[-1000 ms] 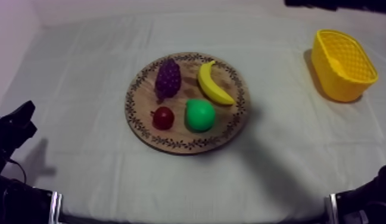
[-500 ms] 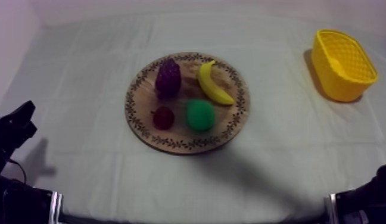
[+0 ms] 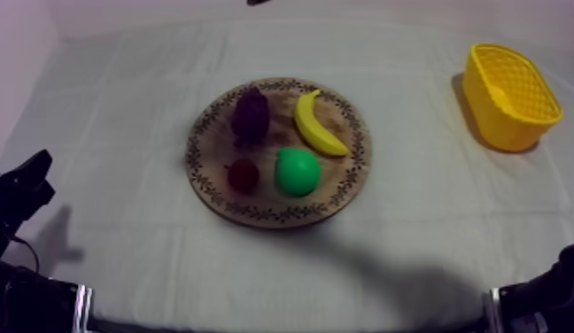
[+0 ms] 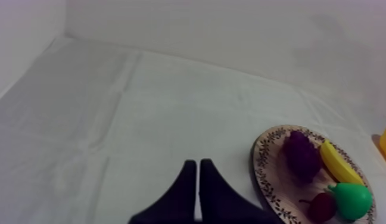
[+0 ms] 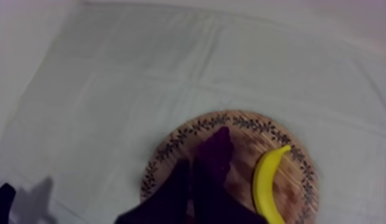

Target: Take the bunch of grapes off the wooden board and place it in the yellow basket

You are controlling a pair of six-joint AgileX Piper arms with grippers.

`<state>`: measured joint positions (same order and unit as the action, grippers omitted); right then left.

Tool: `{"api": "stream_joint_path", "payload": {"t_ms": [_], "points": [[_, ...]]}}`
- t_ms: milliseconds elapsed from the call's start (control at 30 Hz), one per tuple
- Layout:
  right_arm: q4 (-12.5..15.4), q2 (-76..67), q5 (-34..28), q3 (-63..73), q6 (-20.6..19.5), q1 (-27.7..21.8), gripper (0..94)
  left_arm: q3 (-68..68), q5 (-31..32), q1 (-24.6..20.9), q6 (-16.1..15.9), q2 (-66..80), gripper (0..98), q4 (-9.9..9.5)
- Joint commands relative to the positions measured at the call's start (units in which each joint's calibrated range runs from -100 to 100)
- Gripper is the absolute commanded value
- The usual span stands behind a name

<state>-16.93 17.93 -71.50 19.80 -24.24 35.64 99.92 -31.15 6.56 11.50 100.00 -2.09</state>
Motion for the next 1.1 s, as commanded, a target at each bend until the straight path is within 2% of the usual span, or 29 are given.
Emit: {"api": "stream_joint_path", "payload": {"t_ms": [0, 367, 467, 667, 867, 967, 1067], "points": [[-0.32, 2.14, -1.33, 0.03, -0.31, 0.02, 0.3, -0.04, 0.03, -0.01, 0.00, 0.00, 0.1, 0.01], [0.38, 8.52, -4.13, 0.19, -1.94, -0.04, 0.3, -0.04, 0.03, -0.01, 0.00, 0.00, 0.1, 0.01], [0.80, 9.58, -3.25, 0.05, -2.08, -0.17, 3.5, -0.04, 0.03, -0.01, 0.00, 0.00, 0.1, 0.01], [1.98, 10.70, -0.24, -0.68, -1.87, -0.72, 25.3, -0.04, 0.03, -0.01, 0.00, 0.00, 0.1, 0.01], [3.47, 10.85, 2.32, -1.89, -2.35, -1.20, 54.1, -0.04, 0.03, -0.01, 0.00, 0.00, 0.1, 0.01], [3.88, 10.87, 3.10, -2.30, -2.30, -1.29, 61.9, -0.04, 0.03, -0.01, 0.00, 0.00, 0.1, 0.01], [4.00, 11.08, 3.55, -2.44, -2.41, -1.32, 65.9, -0.04, 0.03, -0.01, 0.00, 0.00, 0.1, 0.01]]}}
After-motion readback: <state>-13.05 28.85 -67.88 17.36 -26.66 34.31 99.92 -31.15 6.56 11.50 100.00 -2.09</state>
